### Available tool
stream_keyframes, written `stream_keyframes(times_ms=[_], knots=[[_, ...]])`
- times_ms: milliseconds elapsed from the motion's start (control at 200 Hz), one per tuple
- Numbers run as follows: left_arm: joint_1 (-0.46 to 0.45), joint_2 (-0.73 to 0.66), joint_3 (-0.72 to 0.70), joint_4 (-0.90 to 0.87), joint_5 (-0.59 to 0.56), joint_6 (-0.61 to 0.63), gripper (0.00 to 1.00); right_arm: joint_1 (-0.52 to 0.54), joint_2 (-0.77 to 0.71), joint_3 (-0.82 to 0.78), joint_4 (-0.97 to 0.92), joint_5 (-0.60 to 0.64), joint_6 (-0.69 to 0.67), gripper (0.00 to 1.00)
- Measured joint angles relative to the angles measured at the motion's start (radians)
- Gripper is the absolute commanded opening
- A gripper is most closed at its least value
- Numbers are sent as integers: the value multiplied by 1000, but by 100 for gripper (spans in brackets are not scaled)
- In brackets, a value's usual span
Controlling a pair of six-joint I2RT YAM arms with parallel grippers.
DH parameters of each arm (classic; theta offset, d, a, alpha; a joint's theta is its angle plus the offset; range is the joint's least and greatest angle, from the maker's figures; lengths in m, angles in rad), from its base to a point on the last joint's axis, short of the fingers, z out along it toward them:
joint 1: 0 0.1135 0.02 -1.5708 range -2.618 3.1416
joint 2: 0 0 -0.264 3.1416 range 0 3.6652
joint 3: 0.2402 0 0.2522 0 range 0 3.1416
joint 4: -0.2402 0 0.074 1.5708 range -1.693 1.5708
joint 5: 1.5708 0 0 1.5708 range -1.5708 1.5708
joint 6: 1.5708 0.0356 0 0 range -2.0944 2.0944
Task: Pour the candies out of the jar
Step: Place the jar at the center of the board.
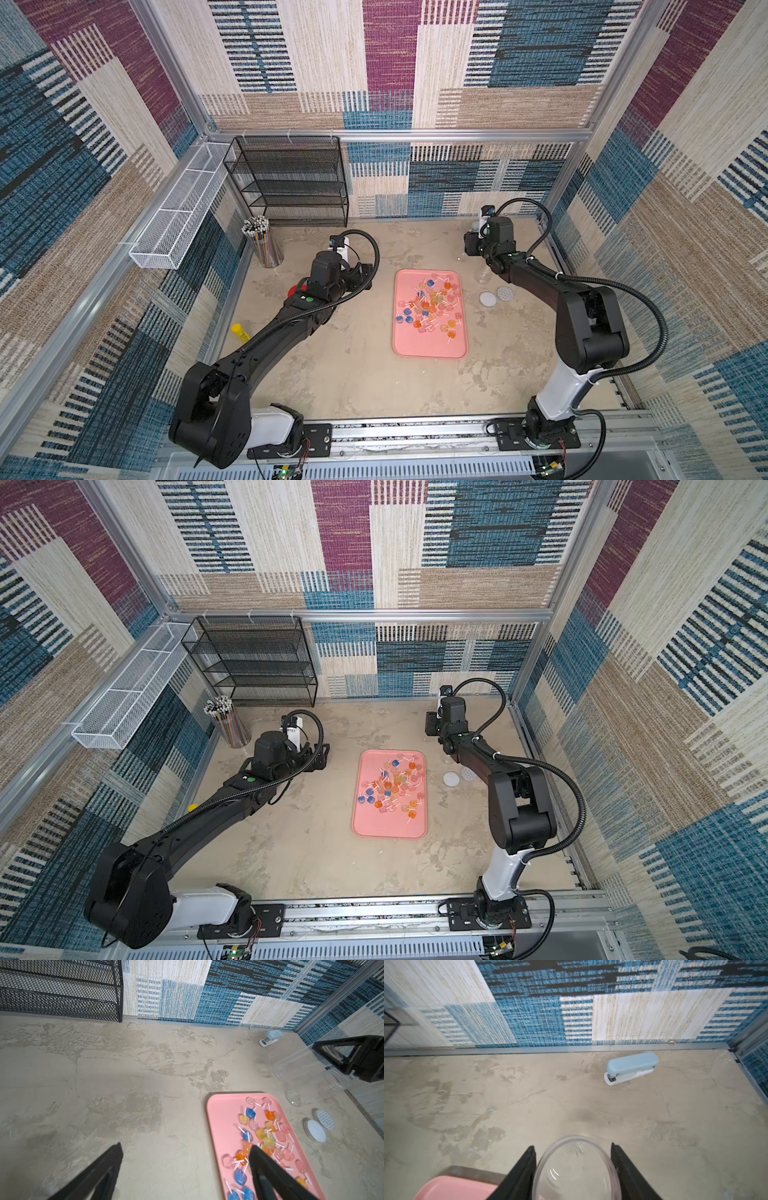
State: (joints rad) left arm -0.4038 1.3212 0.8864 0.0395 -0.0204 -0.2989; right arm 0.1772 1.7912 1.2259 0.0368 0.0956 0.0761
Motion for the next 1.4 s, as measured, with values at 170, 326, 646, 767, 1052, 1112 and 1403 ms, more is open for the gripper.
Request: stream_keyframes(times_ms=[170, 326, 646, 767, 1052, 1112, 1403], knots=[[0, -19, -20, 8, 29, 6, 92, 2, 44, 12, 4, 54, -26, 55], [0, -20, -23, 10, 52, 7, 92, 12, 71, 23, 3, 80, -41, 57], [0, -35, -23, 1, 43, 12, 91, 21, 111, 56, 2, 88, -62, 75], [0, -56, -24, -3, 12, 15, 91, 24, 106, 72, -25, 81, -61, 84], [0, -100, -54, 0, -72, 15, 91, 48, -70, 77, -120, -8, 26, 83], [0, -104, -62, 0, -82, 14, 91, 58, -102, 54, -147, -45, 47, 82], [5, -106, -81, 11, -110, 10, 91, 79, -287, -190, -267, -237, 169, 59]])
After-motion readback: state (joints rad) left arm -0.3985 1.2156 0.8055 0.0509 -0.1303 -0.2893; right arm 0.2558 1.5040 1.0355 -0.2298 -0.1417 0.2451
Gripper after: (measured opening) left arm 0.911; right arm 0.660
